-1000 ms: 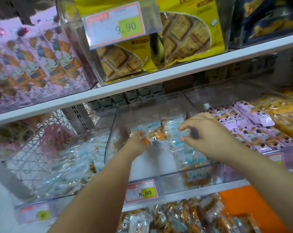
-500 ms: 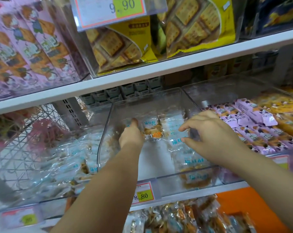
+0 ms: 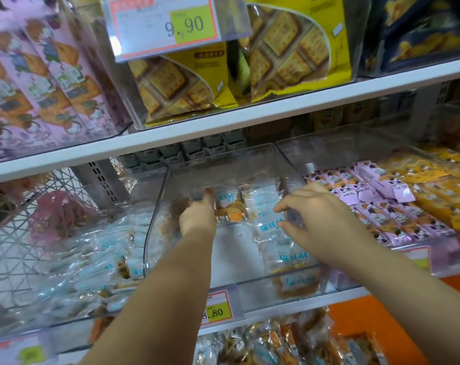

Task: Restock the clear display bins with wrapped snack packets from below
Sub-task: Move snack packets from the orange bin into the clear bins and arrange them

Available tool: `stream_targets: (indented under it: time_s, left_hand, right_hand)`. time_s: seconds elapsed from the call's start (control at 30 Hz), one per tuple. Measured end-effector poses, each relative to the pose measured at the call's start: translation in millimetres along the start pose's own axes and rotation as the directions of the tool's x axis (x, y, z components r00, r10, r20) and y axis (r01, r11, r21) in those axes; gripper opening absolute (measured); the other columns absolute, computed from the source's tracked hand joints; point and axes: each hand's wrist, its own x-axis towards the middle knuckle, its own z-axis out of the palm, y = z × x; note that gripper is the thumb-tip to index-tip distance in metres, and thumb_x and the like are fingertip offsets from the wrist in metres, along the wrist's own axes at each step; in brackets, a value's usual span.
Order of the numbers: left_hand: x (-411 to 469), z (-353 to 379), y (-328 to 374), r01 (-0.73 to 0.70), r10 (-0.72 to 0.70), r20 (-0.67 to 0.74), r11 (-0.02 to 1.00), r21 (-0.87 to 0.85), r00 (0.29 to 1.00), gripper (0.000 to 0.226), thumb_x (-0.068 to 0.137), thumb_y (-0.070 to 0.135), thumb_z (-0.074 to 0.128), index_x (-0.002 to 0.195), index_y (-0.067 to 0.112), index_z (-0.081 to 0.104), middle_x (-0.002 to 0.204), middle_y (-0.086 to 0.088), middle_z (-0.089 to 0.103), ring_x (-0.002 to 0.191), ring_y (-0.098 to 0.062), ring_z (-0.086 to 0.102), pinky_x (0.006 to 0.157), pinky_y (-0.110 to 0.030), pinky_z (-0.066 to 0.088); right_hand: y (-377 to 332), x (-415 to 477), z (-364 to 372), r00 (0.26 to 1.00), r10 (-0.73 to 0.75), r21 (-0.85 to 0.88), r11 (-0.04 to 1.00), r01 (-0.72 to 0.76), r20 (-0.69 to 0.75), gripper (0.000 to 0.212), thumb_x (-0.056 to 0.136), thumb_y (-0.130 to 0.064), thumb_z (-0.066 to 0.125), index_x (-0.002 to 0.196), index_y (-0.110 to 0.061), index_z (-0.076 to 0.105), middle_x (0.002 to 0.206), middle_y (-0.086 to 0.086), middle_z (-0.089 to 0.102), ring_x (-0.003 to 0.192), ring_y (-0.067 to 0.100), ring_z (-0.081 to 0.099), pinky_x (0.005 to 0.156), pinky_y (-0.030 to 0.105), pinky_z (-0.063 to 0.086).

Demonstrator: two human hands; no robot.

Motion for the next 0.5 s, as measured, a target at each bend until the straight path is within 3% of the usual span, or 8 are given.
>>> stream_targets:
  time_s: [0.1,0.23,0.33,0.5]
  left_hand:
    - [-0.5,0.2,-5.0,0.027,-0.017,0.046,0.971,-0.237,0.999,0.061,0.087,0.003,0.053,0.138,0.021,0.027,0.113,-0.018,0.057,0.102,-0.036,0.059,0.079,-0.042,0.052]
    - [-10.6,-8.4,-8.9,0.094,0.036,0.232,0.845,-0.527,0.972,0.079,0.083,0.008,0.067,0.146,0.027,0.023,0.128,-0.017,0.053,0.103,-0.033,0.06,0.077,-0.034,0.053]
    - [-15.6,-17.4,-8.9,0.126,0.028,0.247,0.802,-0.585,0.969,0.082,0.087,0.008,0.065,0.15,0.026,0.016,0.131,-0.015,0.053,0.089,-0.026,0.055,0.066,-0.028,0.047]
    - [-19.6,-20.2,-10.9,0.132,0.003,0.204,0.753,-0.645,0.979,0.079,0.089,0.011,0.064,0.151,0.024,0.017,0.13,-0.014,0.055,0.1,-0.029,0.058,0.073,-0.027,0.043]
  right_hand:
    - [-1.8,-0.9,-0.5,1.0,0.007,0.01,1.0,-0.006,-0.005,0.026,0.088,-0.03,0.061,0.114,-0.026,0.065,0.106,-0.011,0.062,0.112,0.009,0.04,0.08,0.017,0.026]
    - [-2.7,0.1,-2.6,1.0,0.01,0.021,1.0,-0.011,0.012,0.025,0.088,-0.03,0.062,0.112,-0.025,0.066,0.092,-0.014,0.054,0.108,0.01,0.041,0.082,0.018,0.028]
    - [-3.9,-0.6,-4.6,0.999,0.01,0.063,0.998,-0.012,0.032,0.024,0.087,-0.029,0.063,0.11,-0.025,0.066,0.085,-0.017,0.044,0.108,0.01,0.04,0.088,0.02,0.03]
    - [-4.0,-3.3,-6.7,0.999,0.019,0.128,0.992,-0.025,0.051,0.022,0.087,-0.029,0.064,0.109,-0.025,0.067,0.089,-0.017,0.048,0.106,0.007,0.04,0.093,0.02,0.03]
